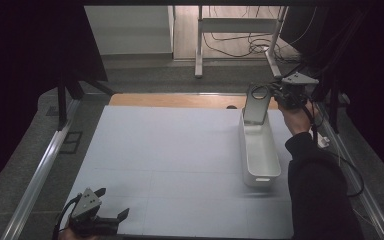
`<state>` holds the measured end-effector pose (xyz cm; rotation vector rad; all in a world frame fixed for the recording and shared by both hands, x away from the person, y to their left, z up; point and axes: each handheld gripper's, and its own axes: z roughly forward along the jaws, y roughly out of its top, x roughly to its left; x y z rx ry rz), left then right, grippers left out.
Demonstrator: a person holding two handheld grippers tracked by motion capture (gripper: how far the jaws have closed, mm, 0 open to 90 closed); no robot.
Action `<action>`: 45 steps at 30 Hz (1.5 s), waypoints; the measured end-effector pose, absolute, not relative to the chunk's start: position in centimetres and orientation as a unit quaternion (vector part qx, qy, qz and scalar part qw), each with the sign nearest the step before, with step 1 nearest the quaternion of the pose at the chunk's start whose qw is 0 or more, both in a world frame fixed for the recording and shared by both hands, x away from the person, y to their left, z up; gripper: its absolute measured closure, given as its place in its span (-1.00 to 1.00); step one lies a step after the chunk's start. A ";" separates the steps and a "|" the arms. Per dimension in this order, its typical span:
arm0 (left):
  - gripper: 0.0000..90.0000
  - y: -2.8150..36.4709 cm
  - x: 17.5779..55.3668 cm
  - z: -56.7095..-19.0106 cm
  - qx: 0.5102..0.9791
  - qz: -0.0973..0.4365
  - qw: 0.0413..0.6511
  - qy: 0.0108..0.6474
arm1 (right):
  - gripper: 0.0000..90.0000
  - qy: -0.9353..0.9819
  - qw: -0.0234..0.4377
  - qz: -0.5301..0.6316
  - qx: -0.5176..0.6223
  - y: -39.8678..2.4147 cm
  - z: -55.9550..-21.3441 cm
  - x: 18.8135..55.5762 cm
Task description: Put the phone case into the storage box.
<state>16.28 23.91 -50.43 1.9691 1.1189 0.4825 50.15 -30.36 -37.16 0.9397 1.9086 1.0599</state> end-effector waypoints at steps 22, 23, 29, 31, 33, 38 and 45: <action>-1.00 23.9 16.3 -50.5 0.779 0.190 0.398 0.445 | 0.78 0.749 0.375 0.412 0.358 -30.4 -40.5 50.7; -1.00 23.9 16.3 -50.5 0.779 0.189 0.399 0.445 | 0.78 0.750 0.376 0.411 0.356 -30.4 -40.8 50.7; -1.00 23.9 16.4 -50.5 0.779 0.190 0.398 0.446 | 0.78 0.751 0.378 0.413 0.351 -30.3 -41.4 50.7; -1.00 23.9 16.4 -50.5 0.779 0.190 0.398 0.446 | 0.78 0.751 0.381 0.414 0.346 -30.3 -41.5 50.8; -1.00 23.9 16.4 -50.5 0.779 0.189 0.397 0.446 | 0.78 0.749 0.385 0.416 0.343 -30.3 -41.6 50.8; -1.00 23.8 16.4 -50.5 0.780 0.190 0.396 0.446 | 0.76 0.750 0.387 0.413 0.341 -30.5 -41.8 50.9; -1.00 23.8 16.4 -50.5 0.780 0.189 0.396 0.447 | 0.63 0.741 0.377 0.425 0.358 -30.7 -42.0 51.2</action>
